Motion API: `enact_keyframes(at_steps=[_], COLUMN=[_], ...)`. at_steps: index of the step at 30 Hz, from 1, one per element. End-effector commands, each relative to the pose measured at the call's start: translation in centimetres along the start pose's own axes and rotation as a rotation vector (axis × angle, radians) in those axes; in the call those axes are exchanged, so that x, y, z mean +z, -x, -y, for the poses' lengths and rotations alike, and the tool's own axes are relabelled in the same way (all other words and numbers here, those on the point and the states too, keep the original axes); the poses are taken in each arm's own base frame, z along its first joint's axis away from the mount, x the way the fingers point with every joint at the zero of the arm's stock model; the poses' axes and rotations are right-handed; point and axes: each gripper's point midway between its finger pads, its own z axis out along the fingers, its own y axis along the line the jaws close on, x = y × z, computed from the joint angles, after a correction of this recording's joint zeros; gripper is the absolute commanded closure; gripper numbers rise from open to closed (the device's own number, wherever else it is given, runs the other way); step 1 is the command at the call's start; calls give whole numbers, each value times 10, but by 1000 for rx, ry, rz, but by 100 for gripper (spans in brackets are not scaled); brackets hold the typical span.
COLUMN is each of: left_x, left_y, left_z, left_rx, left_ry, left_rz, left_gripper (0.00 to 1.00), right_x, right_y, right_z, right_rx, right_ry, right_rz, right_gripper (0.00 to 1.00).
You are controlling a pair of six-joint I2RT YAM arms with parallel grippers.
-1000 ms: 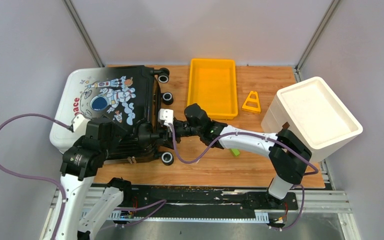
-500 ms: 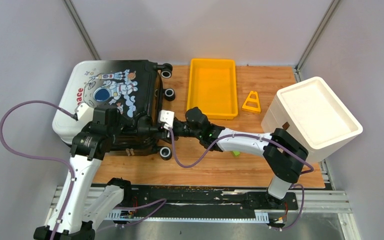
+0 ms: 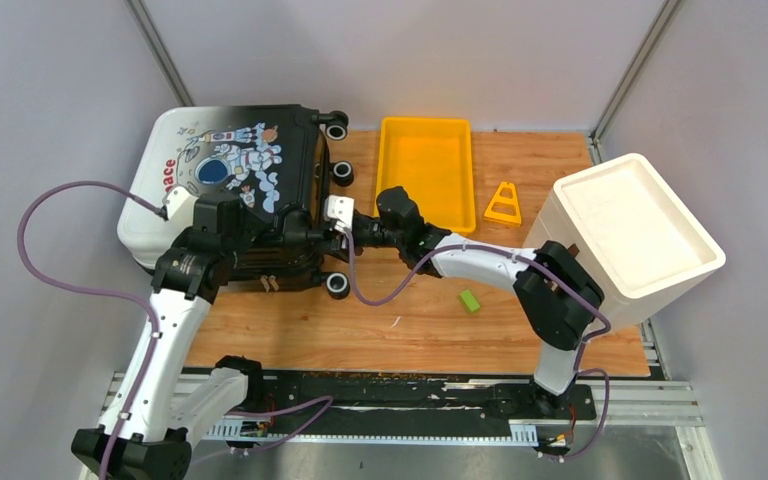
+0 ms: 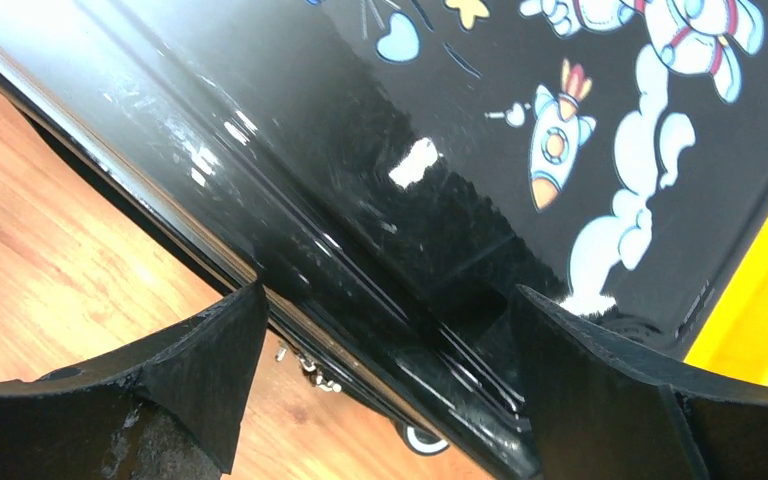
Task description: Open, take out, and arrange the luggage
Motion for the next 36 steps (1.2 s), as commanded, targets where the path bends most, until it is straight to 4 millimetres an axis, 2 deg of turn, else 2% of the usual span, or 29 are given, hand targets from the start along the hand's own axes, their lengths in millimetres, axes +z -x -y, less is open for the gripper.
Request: enact_keyframes(at_steps=[1, 7, 11, 13, 14, 17, 20, 23, 26, 28, 31, 33, 36], left_x=[-16, -33, -41, -43, -44, -43, -46, -50, -48, -46, -45, -44, -51], left_y=[26, 25, 18, 16, 17, 14, 11, 7, 7, 13, 19, 21, 29], left_z=[21, 24, 18, 11, 8, 2, 5, 7, 6, 3, -11, -19, -26], left_rx=[26, 224, 352, 393, 409, 435, 467, 494, 516, 519, 509, 492, 466], left_ry=[-112, -203, -265, -271, -273, -265, -301, -327, -341, -335, -293, -278, -286], left_rz=[78, 56, 46, 59, 74, 76, 60, 43, 63, 116, 180, 221, 299], left_gripper=[5, 3, 1, 0, 0, 0, 0, 0, 0, 0, 0, 0, 0], right_x=[2, 3, -10, -14, -16, -24, -32, -40, -36, -24, -8, 7, 32], right_y=[21, 25, 41, 49, 53, 57, 54, 32, 9, 12, 19, 25, 24], right_z=[73, 80, 64, 52, 47, 37, 19, -2, -14, -26, -38, -48, -61], right_rx=[-57, -27, 78, 141, 169, 325, 584, 877, 1044, 1055, 974, 931, 866], right_ry=[-201, -226, -224, -253, -277, -374, -403, -457, -506, -498, -531, -510, -455], right_rz=[42, 40, 69, 73, 70, 46, 14, -4, 5, 34, 104, 137, 139], right_gripper=[60, 53, 24, 16, 15, 16, 20, 25, 36, 40, 47, 48, 46])
